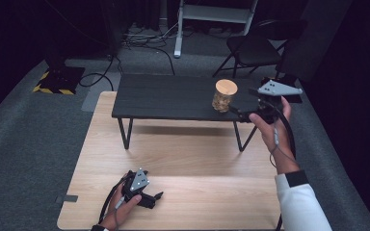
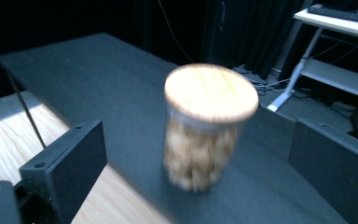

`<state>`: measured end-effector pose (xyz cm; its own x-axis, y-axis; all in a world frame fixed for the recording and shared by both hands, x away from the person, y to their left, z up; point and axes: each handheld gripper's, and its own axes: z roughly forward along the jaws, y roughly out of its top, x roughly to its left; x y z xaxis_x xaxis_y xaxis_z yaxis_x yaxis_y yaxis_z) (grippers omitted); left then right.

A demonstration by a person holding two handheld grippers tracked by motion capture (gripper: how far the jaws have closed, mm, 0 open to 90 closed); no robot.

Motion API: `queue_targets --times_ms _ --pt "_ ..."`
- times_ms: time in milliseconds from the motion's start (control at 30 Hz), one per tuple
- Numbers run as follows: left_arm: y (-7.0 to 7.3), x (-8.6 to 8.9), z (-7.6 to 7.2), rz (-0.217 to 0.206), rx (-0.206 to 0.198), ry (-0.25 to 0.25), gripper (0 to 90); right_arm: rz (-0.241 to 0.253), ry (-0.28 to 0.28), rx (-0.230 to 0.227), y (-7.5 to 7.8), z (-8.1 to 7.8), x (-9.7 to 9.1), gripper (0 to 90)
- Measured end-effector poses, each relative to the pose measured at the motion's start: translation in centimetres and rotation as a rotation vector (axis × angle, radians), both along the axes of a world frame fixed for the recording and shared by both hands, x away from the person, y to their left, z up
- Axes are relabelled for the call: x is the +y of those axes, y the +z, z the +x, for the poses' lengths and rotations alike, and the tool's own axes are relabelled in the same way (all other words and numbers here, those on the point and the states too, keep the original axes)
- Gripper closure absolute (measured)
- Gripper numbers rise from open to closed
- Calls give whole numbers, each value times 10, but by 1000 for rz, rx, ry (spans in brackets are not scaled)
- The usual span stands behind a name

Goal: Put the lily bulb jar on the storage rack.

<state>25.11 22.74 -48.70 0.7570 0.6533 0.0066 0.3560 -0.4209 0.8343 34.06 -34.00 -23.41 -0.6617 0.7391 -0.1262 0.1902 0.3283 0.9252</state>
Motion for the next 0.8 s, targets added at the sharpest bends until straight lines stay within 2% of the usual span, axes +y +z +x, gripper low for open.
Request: queue_targets --times_ms 33,67,100,200,233,267,333,367,467,600,700,733,767,800 --pt "0 0 0 0 0 0 8 7 12 -15 -9 -13 -8 38" --pt "0 0 0 0 0 0 8 7 12 -15 -9 -13 -8 38" --pt "0 0 0 0 0 0 8 -2 1 -31 -18 -27 -12 38" --pt "0 0 0 0 0 0 8 -8 -8 -34 -25 -38 -17 38" --pt "0 0 0 0 0 0 8 5 -19 -51 -39 -49 -22 38" --pt "0 0 0 0 0 0 8 5 -19 -51 -39 -49 -22 38" --pt "0 0 0 0 0 0 8 4 -23 -52 -56 -61 -28 38" --pt "0 0 0 0 0 0 8 4 -23 -52 -56 -61 -28 38" --pt "0 0 0 0 0 0 8 -2 -29 -34 -76 -72 -34 38" --pt "0 0 0 0 0 0 8 -20 -29 -27 -91 -80 -36 37" --pt "0 0 0 0 0 0 8 -48 -25 -19 -106 -87 -37 37" --pt "0 0 0 0 0 0 8 -61 -31 -10 -116 -93 -36 37" --pt "0 0 0 0 0 0 8 -61 -31 -10 -116 -93 -36 37" --pt "0 0 0 0 0 0 8 -75 -43 -17 -124 -99 -35 37"
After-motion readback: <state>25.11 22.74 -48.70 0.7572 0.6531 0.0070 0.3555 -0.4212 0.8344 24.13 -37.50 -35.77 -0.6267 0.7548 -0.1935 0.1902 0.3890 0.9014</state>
